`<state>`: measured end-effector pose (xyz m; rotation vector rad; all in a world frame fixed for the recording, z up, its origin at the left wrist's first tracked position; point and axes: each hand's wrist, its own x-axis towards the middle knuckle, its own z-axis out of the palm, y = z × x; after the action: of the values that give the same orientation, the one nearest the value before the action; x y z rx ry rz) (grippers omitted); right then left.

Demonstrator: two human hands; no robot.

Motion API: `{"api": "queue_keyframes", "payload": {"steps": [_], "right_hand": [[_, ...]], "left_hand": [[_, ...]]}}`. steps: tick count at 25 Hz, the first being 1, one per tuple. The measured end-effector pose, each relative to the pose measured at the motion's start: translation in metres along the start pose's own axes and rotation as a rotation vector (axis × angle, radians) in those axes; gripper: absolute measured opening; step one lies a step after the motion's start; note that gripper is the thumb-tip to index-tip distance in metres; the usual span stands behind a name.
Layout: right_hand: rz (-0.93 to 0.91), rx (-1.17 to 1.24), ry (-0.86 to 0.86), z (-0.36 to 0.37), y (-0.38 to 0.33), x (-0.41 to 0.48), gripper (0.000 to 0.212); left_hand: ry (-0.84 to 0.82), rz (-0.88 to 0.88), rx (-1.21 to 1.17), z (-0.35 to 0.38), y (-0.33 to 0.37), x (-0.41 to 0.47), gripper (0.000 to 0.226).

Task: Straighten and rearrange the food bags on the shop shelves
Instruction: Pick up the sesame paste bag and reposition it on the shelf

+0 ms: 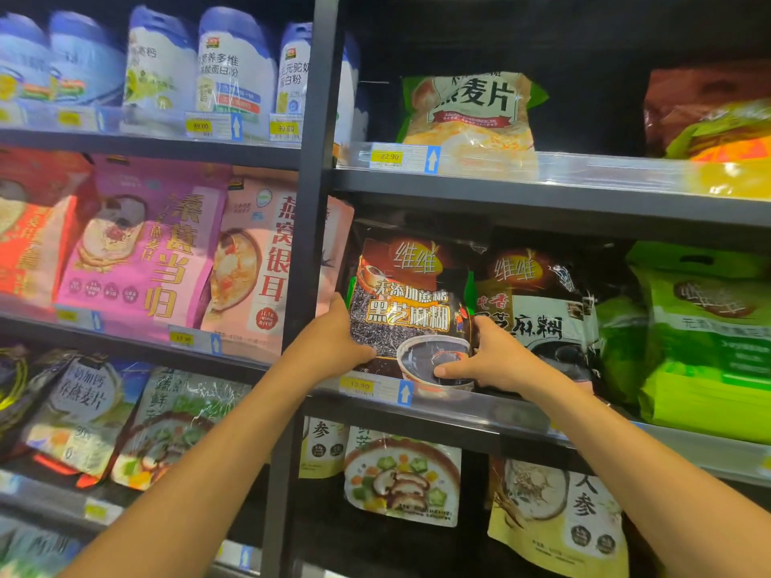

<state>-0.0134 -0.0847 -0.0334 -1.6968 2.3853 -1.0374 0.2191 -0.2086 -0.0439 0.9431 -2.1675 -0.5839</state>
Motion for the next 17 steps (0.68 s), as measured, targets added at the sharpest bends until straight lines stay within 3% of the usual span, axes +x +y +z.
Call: {"api": "queue_keyframes", "payload": {"steps": [3,8,11,17], "right_hand": [[-0.043,-0.064,0.038,0.004,-0.006,0.005,0.069],[-0.039,-0.112,0.089,0.012,-0.012,0.017,0.082],[-0.033,-0.093,0.076,0.012,-0.013,0.014,0.076],[-0.029,-0.057,0.042,0.011,-0.012,0.008,0.074]], "left_hand": [[0.035,0.015,0.038,0.004,-0.001,0.004,0.098],[0.069,0.020,0.044,0.010,-0.006,0.013,0.099],[0.065,0.015,0.034,0.013,-0.008,0.012,0.101],[0.157,0.162,-0.040,0.016,-0.012,0.006,0.102]]}}
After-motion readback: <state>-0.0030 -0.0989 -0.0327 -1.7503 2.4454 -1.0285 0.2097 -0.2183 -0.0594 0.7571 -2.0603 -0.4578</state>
